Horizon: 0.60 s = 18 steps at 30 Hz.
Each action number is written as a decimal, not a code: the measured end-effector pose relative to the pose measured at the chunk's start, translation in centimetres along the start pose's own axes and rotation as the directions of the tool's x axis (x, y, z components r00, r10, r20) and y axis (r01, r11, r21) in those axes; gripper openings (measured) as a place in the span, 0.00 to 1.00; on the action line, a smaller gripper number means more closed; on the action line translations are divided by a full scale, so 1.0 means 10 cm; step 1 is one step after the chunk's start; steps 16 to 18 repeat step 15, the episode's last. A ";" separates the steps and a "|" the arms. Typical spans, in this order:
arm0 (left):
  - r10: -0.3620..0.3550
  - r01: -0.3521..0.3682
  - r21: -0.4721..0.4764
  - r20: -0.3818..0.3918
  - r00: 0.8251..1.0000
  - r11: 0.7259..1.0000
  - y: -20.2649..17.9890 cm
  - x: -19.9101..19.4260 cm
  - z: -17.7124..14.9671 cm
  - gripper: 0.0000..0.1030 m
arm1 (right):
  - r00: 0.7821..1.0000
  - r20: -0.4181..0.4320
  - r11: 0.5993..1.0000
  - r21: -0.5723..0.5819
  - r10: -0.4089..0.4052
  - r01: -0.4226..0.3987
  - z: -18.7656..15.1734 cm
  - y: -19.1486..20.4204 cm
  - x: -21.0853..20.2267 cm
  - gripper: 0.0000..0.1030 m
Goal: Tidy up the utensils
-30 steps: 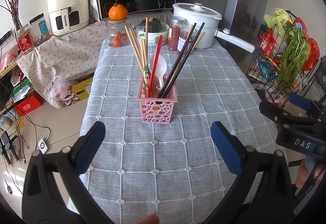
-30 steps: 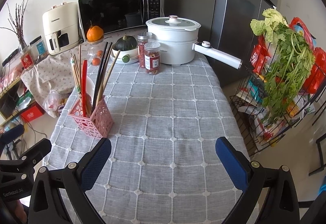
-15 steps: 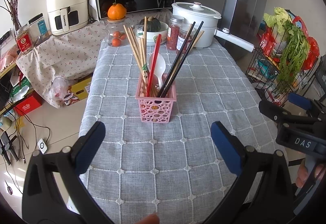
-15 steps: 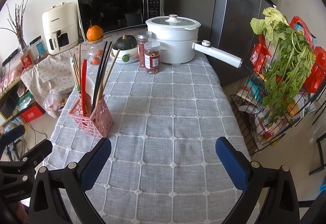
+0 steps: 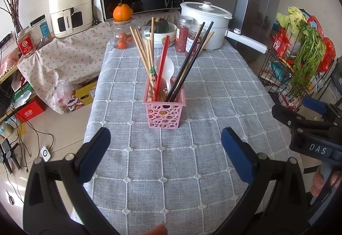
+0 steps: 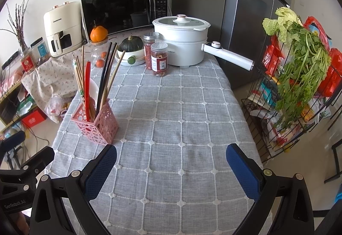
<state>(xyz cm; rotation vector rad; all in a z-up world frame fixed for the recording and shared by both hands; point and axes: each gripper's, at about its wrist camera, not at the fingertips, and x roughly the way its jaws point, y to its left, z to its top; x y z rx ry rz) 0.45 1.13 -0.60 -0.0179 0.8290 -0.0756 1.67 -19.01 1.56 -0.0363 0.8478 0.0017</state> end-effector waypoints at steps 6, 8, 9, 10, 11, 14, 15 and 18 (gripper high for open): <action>0.002 -0.002 0.001 -0.005 1.000 1.000 0.01 0.01 0.01 1.00 | 1.000 -0.002 1.000 -0.002 0.001 -0.001 0.00 0.00 0.00 1.00; -0.002 0.002 -0.004 -0.012 1.000 1.000 0.02 0.02 0.01 1.00 | 1.000 -0.001 1.000 -0.001 0.001 -0.001 0.01 0.00 0.00 1.00; -0.003 0.003 -0.006 -0.016 1.000 1.000 0.02 0.04 0.01 1.00 | 1.000 -0.002 1.000 0.000 0.002 -0.002 0.00 0.00 0.00 1.00; -0.004 0.003 -0.006 -0.018 1.000 1.000 0.02 0.05 0.01 1.00 | 1.000 -0.003 1.000 0.001 0.001 -0.001 0.00 0.00 0.00 1.00; -0.003 0.003 -0.007 -0.018 1.000 1.000 0.02 0.05 0.00 1.00 | 1.000 -0.004 1.000 0.003 0.001 -0.001 -0.01 -0.01 0.01 1.00; 0.003 -0.003 -0.003 -0.009 1.000 1.000 0.00 0.06 0.00 1.00 | 1.000 -0.007 1.000 0.011 -0.002 0.003 -0.03 -0.03 0.04 1.00; 0.005 -0.005 -0.002 -0.004 1.000 1.000 -0.01 0.06 0.00 1.00 | 1.000 -0.008 1.000 0.015 -0.004 0.004 -0.04 -0.04 0.04 1.00; 0.005 -0.005 -0.002 -0.004 1.000 1.000 -0.01 0.06 0.00 1.00 | 1.000 -0.008 1.000 0.015 -0.004 0.004 -0.04 -0.04 0.04 1.00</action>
